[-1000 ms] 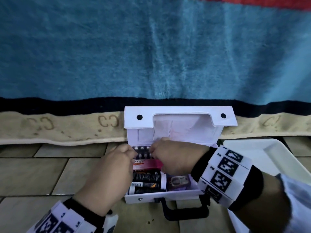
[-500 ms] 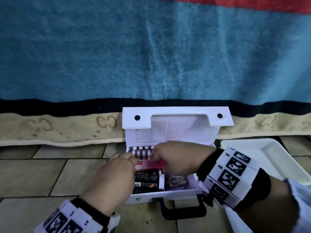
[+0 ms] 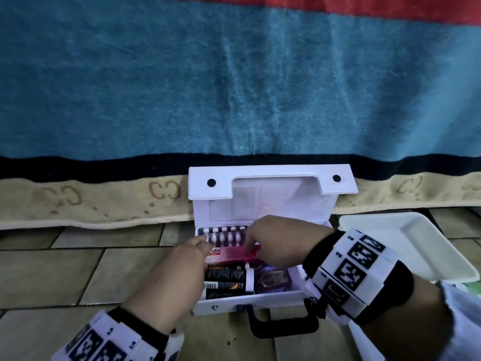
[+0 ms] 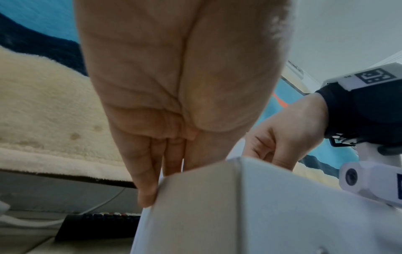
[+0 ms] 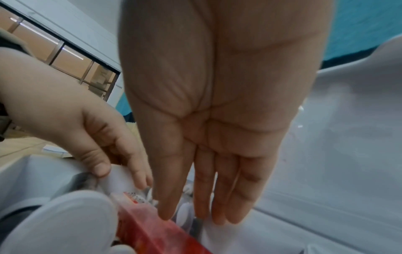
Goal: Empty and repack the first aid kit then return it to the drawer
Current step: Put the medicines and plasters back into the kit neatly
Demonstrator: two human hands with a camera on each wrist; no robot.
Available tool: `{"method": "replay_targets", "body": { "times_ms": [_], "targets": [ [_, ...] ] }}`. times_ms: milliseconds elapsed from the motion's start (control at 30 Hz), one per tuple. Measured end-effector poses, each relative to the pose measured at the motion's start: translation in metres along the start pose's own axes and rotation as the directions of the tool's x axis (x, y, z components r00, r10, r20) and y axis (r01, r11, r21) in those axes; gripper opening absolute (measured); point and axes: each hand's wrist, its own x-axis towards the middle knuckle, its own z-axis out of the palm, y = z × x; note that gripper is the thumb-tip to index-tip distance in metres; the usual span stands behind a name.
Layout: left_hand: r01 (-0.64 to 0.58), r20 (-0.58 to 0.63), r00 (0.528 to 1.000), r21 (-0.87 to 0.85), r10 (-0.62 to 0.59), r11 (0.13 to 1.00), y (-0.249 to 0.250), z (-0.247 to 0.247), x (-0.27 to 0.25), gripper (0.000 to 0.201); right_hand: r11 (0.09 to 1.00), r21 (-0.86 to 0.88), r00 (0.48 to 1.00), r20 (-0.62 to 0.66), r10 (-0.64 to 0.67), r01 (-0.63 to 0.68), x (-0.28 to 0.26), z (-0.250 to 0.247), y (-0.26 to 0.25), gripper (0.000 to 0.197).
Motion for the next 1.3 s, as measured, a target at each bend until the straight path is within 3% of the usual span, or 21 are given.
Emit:
{"method": "replay_targets", "body": {
  "times_ms": [200, 333, 433, 500, 567, 700, 933, 1000, 1067, 1200, 1300],
  "targets": [
    [0.006, -0.027, 1.0, 0.017, -0.006, 1.0, -0.002, 0.002, -0.001, 0.05, 0.999, 0.012, 0.999, -0.005, 0.035, -0.035, -0.017, -0.01, 0.004, 0.028],
    [-0.027, -0.105, 0.994, 0.006, 0.028, 1.0, 0.009, -0.002, -0.008, 0.035, 0.995, 0.087, 0.991, -0.12, 0.063, -0.053, -0.051, -0.016, 0.016, 0.032],
    [-0.12, -0.155, 0.979, 0.088, 0.132, 0.989, 0.029, -0.014, -0.015, 0.036, 0.968, 0.236, 0.956, -0.256, 0.142, -0.08, -0.08, -0.013, 0.025, 0.03],
    [-0.161, -0.084, 0.984, 0.001, 0.16, 0.987, 0.049, -0.017, -0.021, 0.033, 0.934, 0.341, 0.91, -0.342, 0.234, -0.112, -0.103, -0.009, 0.03, 0.027],
    [-0.25, -0.116, 0.963, -0.055, 0.243, 0.967, 0.061, -0.008, -0.023, 0.036, 0.901, 0.399, 0.856, -0.393, 0.335, -0.169, -0.128, -0.001, 0.035, 0.025],
    [-0.332, -0.021, 0.943, -0.046, 0.331, 0.942, 0.084, -0.002, -0.028, 0.024, 0.813, 0.51, 0.736, -0.429, 0.523, -0.28, -0.18, 0.027, 0.04, 0.023],
    [-0.484, 0.023, 0.875, 0.013, 0.484, 0.875, 0.131, 0.017, -0.04, 0.022, 0.653, 0.594, 0.46, -0.467, 0.755, -0.469, -0.261, 0.083, 0.058, 0.016],
    [-0.505, 0.055, 0.862, 0.027, 0.504, 0.862, 0.147, 0.02, -0.045, 0.024, 0.613, 0.597, 0.403, -0.461, 0.79, -0.518, -0.278, 0.097, 0.065, 0.016],
    [-0.507, 0.14, 0.853, 0.0, 0.502, 0.862, 0.161, 0.027, -0.046, 0.03, 0.565, 0.599, 0.392, -0.407, 0.825, -0.567, -0.288, 0.112, 0.072, 0.017],
    [-0.518, 0.143, 0.844, -0.035, 0.517, 0.855, 0.184, 0.047, -0.042, 0.04, 0.544, 0.577, 0.441, -0.324, 0.837, -0.609, -0.298, 0.139, 0.096, 0.021],
    [-0.479, 0.155, 0.864, -0.038, 0.479, 0.877, 0.208, 0.052, -0.036, 0.043, 0.606, 0.556, 0.535, -0.31, 0.786, -0.569, -0.297, 0.151, 0.113, 0.02]
  ]
}}
